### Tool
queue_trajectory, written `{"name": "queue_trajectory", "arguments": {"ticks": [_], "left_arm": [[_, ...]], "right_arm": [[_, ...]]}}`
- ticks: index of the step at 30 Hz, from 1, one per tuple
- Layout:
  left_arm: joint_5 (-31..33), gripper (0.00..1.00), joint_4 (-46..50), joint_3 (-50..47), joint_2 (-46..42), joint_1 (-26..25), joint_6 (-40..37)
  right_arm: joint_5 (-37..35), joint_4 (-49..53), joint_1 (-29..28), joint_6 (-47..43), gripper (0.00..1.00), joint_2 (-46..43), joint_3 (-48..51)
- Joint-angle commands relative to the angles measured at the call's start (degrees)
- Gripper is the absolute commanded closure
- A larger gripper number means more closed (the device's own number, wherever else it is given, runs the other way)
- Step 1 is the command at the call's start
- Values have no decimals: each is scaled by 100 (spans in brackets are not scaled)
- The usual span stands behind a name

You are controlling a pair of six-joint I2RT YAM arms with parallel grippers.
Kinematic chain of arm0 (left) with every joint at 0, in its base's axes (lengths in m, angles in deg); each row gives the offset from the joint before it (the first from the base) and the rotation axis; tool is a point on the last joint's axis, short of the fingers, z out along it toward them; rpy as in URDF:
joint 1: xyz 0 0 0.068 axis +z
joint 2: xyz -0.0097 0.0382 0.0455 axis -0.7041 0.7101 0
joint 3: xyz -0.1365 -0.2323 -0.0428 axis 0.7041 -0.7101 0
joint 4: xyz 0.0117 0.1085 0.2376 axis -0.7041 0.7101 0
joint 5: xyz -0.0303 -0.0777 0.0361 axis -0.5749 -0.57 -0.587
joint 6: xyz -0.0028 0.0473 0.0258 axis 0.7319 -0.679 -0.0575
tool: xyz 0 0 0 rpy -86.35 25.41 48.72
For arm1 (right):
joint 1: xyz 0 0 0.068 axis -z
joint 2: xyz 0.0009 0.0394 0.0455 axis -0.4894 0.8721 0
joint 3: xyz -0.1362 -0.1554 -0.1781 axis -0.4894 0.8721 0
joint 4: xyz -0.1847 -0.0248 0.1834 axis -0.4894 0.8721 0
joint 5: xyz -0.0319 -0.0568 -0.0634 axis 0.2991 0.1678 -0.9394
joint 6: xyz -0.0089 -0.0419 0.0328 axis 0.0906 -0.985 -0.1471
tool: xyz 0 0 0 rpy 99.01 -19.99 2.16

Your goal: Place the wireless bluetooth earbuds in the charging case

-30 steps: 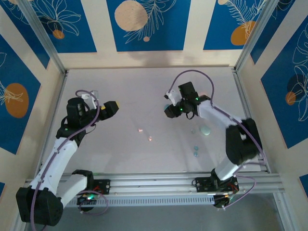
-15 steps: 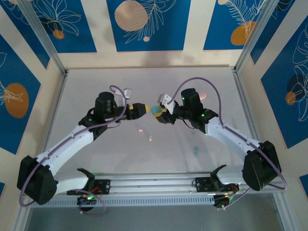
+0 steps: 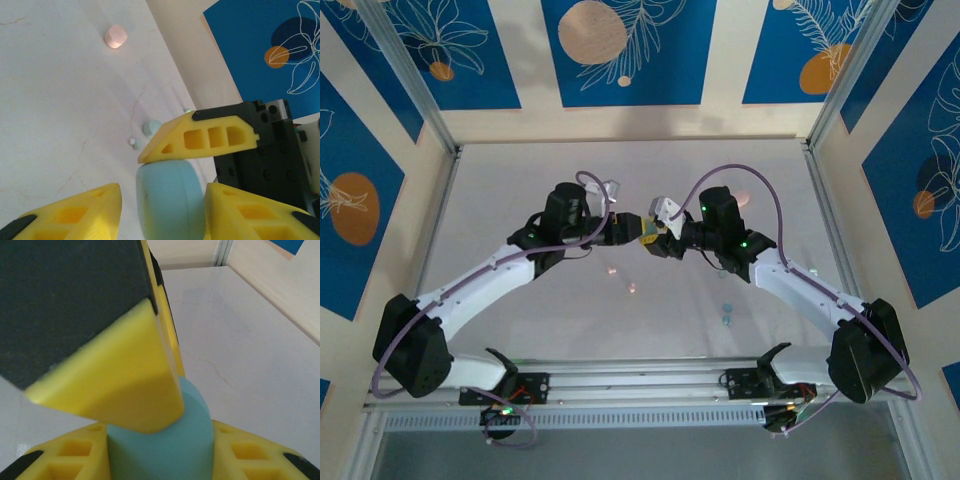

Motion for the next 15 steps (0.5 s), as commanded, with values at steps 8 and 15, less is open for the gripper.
{"name": "queue_trajectory", "arguments": {"ticks": [8,15], "left_arm": [[100,77,256,341,249,-153,-109],[209,93,-293,133,53,-145,600]], "right_arm": [[-446,-201,-146,83,66,-257,82],[-970,-850,-122,326,55,-869,572]]}}
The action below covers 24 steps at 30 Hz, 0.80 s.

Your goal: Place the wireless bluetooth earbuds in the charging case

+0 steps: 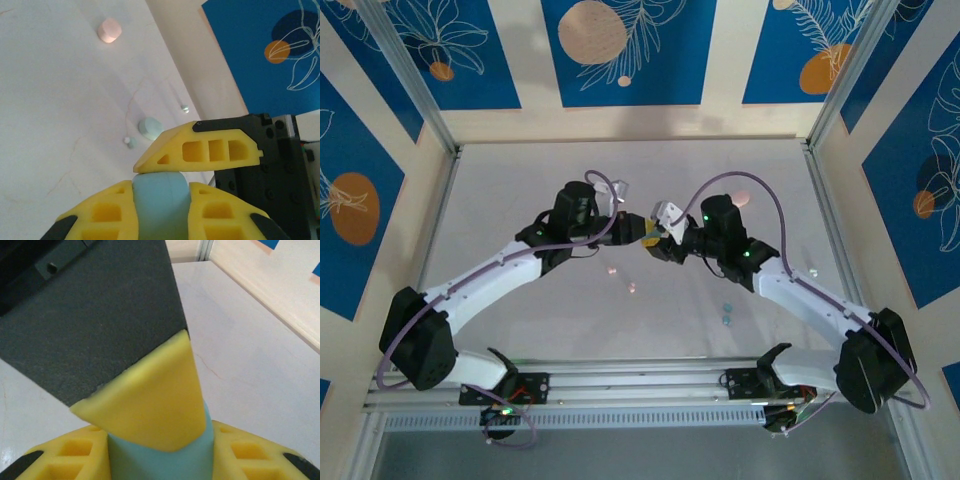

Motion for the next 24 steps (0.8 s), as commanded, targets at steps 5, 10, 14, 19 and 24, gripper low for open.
{"name": "queue_trajectory", "arguments": {"ticks": [5,10,14,19,24], "left_arm": [[94,93,-774,-150,-374,21,1014],[92,94,-1120,-244,-488,45,1633],[-85,94,-1943,-484,-435,42,2348],[-238,94,-2098,-421,-337,30,2512],[-295,94,-2070,-369,-361,31,2549]], "right_arm": [[-397,-1283,229,73,43,-976,871],[484,-1747,818,309,38,-1315,1403],[1221,-2289,1055,703,38,-1331,1474],[1440,-2764,1056,904,38,-1078,1272],[1599,-2742,1047,749,42,-787,976]]}}
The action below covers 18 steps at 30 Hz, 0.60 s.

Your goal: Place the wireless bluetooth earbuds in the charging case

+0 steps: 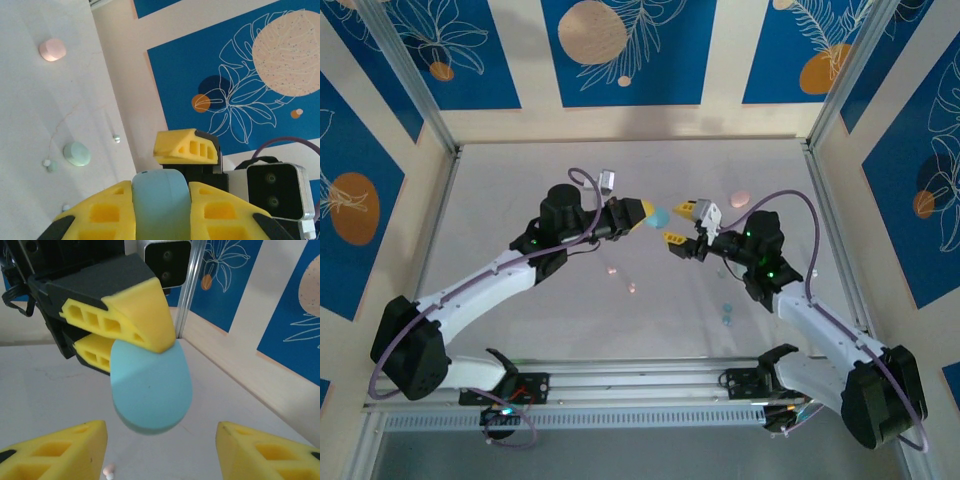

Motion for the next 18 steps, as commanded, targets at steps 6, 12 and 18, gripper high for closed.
{"name": "queue_trajectory", "arguments": {"ticks": [6,12,18], "left_arm": [[-202,93,-309,81,-20,28,193],[-211,93,-384,37,-7,30,222],[-258,93,-405,55,-20,17,210]], "right_arm": [[468,-178,-2,-99,46,319,-512],[488,37,-28,-334,47,416,-677],[453,190,-46,-455,49,489,-736]]}}
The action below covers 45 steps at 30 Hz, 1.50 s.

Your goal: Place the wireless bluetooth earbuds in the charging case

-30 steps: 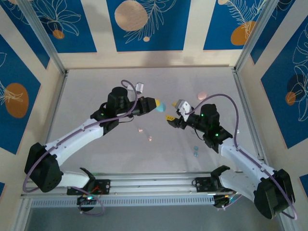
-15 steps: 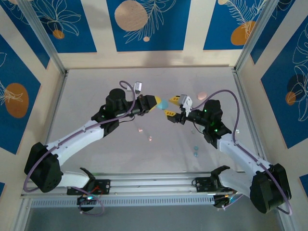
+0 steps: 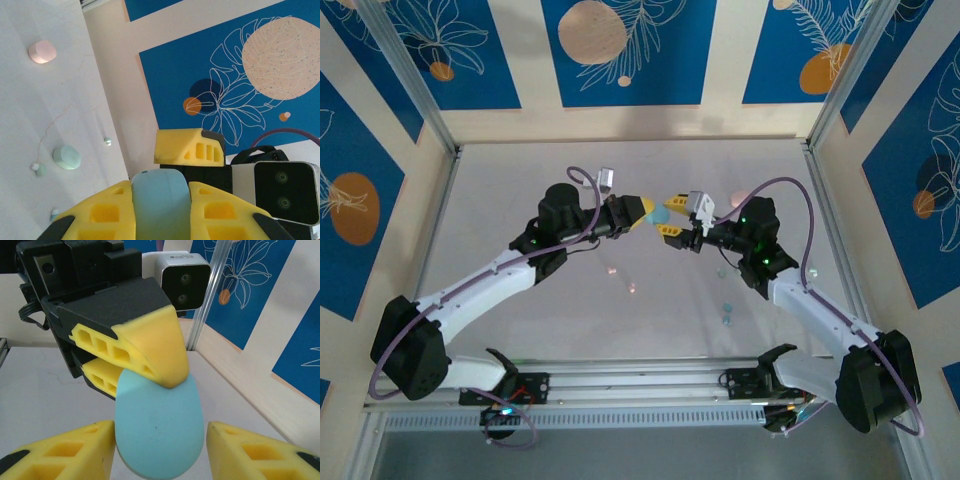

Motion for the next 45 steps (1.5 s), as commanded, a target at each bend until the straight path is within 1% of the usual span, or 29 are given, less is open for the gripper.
{"name": "queue_trajectory", "arguments": {"ticks": [1,5,11,15,17,19,21,22,23,24,26,28,30,32,35,39,41,42,45], "left_arm": [[-224,93,-205,57,-33,20,29],[-203,92,-126,74,-90,14,-35],[-260,92,-91,135,-99,18,-68],[-277,91,-90,153,-95,19,-88],[-306,91,-99,169,-87,18,-92],[-328,88,-90,178,-95,22,-141],[-346,82,-46,205,-133,15,-285],[-342,79,9,227,-147,22,-392],[-349,71,72,249,-184,18,-541],[-360,63,113,274,-219,16,-734],[-323,52,285,302,-319,22,-1221],[-273,45,552,346,-404,20,-1776],[-369,41,651,363,-412,18,-2373],[-592,40,653,412,-406,17,-2936],[-971,41,564,382,-440,18,-3876],[-1345,42,806,328,-551,28,-5199],[-1466,42,837,256,-612,30,-5721],[-1624,42,826,222,-634,30,-6022],[-1890,42,795,129,-715,30,-6653]], "right_arm": [[-44,110,-24,-189,50,30,-172],[-19,235,-25,-236,51,28,-204],[8,390,-24,-338,50,37,-276],[-3,381,-16,-322,54,19,-298],[-6,424,-18,-324,60,6,-313],[34,506,-3,-298,63,2,-347],[187,622,28,-214,64,-15,-402],[268,673,40,-171,64,-24,-428],[377,756,61,-95,65,-33,-476],[539,858,87,-18,65,-33,-542],[837,1043,132,108,65,-25,-660],[1089,1262,151,207,65,-7,-812],[1314,1421,158,295,65,30,-932],[1490,1528,166,371,65,75,-1014],[1749,1721,218,469,65,145,-1159],[2134,2081,283,536,65,260,-1424],[2270,2238,309,541,65,308,-1534],[2356,2293,325,537,65,334,-1575],[2524,2364,345,532,65,371,-1639]]}}
